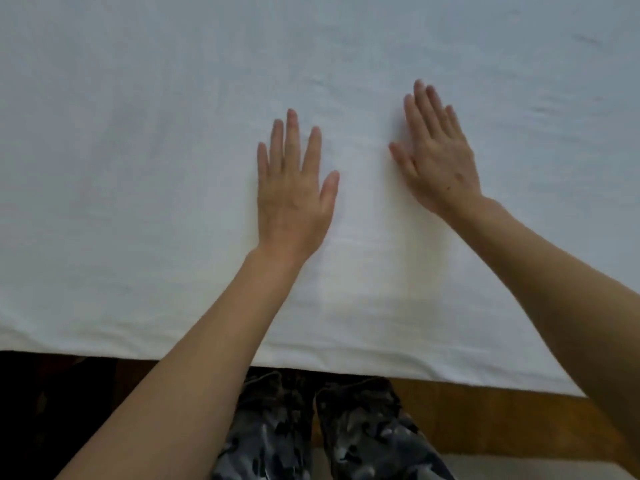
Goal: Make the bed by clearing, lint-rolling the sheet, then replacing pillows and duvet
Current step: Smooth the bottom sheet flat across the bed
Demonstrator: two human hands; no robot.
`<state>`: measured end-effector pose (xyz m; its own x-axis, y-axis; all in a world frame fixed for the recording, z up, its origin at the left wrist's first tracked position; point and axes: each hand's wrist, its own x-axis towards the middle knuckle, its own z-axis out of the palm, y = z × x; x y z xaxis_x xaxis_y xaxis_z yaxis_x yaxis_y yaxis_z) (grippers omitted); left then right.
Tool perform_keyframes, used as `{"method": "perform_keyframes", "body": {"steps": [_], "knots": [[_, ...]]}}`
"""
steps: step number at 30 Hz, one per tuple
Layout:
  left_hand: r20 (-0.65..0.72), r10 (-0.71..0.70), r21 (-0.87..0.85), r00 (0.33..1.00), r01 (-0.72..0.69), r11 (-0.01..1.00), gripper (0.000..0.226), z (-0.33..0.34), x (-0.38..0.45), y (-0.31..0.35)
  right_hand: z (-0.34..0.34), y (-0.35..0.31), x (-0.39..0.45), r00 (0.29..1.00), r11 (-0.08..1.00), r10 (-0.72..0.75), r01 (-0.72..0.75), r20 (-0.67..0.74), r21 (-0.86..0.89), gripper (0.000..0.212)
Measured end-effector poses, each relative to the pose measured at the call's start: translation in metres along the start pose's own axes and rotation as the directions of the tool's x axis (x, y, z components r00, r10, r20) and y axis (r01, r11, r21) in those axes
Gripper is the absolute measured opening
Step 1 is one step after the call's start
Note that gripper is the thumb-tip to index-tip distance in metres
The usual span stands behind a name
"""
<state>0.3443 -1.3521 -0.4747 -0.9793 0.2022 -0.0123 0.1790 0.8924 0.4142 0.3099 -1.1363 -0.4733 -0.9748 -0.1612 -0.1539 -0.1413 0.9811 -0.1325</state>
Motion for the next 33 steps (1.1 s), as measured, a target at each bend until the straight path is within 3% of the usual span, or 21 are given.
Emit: {"method": "perform_keyframes", "body": {"steps": [2,5,9,13,18,20,25,29,33], "knots": [[0.038,0.128,0.029,0.991,-0.129,0.991,0.06,0.017,0.022,0.034,0.004,0.038,-0.009,0.994,0.999,0.027,-0.023,0.108,-0.037,0.067],[0.127,0.226,0.113,0.966,-0.241,0.964,0.06,0.046,0.013,0.053,0.022,0.033,-0.045,0.998,1.0,-0.014,0.016,0.067,-0.02,0.067],[0.159,0.14,0.137,0.977,-0.162,0.977,0.059,0.065,-0.066,0.059,0.057,-0.03,-0.146,0.992,0.991,-0.124,0.125,-0.026,0.049,0.055],[0.241,0.168,0.152,0.956,-0.208,0.966,0.059,0.063,-0.16,0.052,0.077,-0.063,-0.249,0.977,0.977,-0.207,0.203,0.056,0.068,0.059],[0.261,0.138,0.124,0.955,-0.175,0.977,0.057,0.056,-0.206,0.06,0.06,-0.056,-0.265,0.965,0.951,-0.255,0.239,0.062,0.197,0.057],[0.175,0.141,0.073,0.974,-0.155,0.985,0.052,0.053,-0.187,0.074,0.046,-0.044,-0.243,0.981,0.948,-0.19,0.193,-0.035,0.254,0.054],[-0.004,0.106,0.047,0.994,-0.106,0.993,0.049,0.062,-0.064,0.109,0.019,0.022,-0.122,0.963,0.981,0.107,-0.062,-0.246,0.184,0.056],[0.011,0.189,0.118,0.982,-0.189,0.975,0.054,0.075,0.033,0.151,0.005,0.073,-0.048,0.953,0.967,0.24,-0.217,-0.185,0.136,0.06],[0.153,0.198,0.144,0.968,-0.22,0.965,0.061,0.097,0.04,0.169,0.017,0.111,-0.073,0.917,0.914,0.386,-0.366,-0.097,0.178,0.064]]}}
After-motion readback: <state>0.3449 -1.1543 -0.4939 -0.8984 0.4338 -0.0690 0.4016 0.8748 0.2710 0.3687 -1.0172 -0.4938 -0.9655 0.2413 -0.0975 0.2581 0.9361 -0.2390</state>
